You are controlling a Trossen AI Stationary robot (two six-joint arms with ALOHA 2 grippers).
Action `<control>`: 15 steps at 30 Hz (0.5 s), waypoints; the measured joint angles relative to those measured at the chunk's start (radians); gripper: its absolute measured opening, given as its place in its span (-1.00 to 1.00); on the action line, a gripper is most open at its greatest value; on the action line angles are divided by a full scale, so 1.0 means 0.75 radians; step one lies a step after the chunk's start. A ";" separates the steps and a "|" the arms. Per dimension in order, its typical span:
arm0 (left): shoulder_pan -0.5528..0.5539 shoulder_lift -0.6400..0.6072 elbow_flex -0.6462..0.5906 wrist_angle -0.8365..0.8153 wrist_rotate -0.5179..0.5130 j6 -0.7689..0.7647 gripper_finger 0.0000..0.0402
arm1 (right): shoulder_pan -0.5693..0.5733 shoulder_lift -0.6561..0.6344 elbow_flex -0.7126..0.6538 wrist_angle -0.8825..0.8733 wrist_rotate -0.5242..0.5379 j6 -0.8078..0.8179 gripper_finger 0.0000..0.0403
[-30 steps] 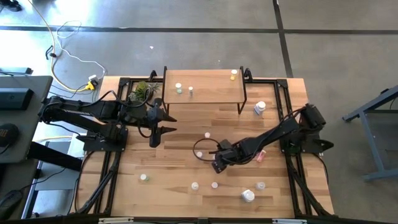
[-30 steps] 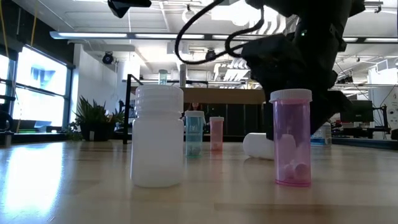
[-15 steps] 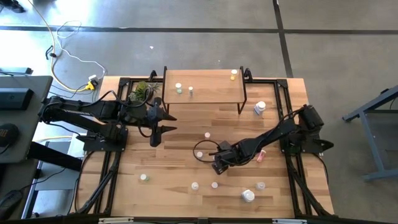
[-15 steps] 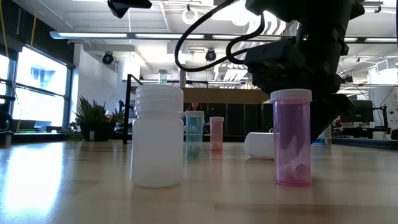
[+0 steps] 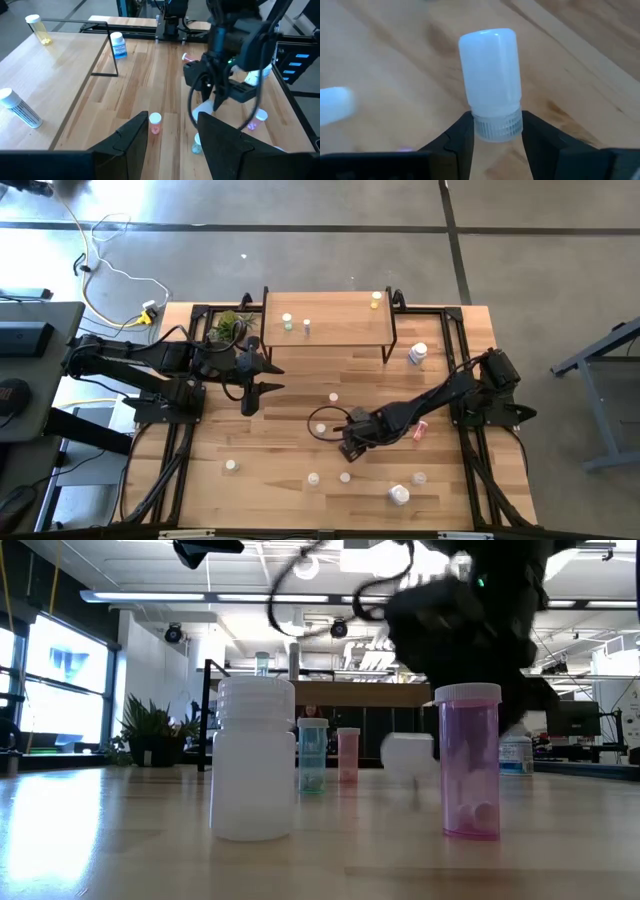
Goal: Pick and place medicine bottles onto shelf by color
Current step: Put the top transparent pill bottle on the shelf
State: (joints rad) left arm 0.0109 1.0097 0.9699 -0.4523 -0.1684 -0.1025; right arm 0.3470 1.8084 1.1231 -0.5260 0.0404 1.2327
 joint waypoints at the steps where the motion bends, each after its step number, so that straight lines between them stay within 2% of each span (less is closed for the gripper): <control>1: 0.000 0.000 0.000 0.000 0.000 -0.002 -0.20 | 0.000 0.000 0.030 -0.024 0.000 -0.017 -0.36; 9: 0.000 0.000 0.000 0.000 0.014 -0.036 -0.20 | 0.001 -0.003 0.309 -0.285 0.090 -0.156 -0.36; 15: 0.000 0.000 0.000 0.000 0.131 -0.137 -0.20 | 0.001 -0.003 0.474 -0.345 0.119 -0.386 -0.36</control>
State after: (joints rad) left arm 0.0109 1.0100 0.9699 -0.4526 -0.0699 -0.2054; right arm 0.3477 1.8065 1.4784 -0.7848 0.1294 0.9435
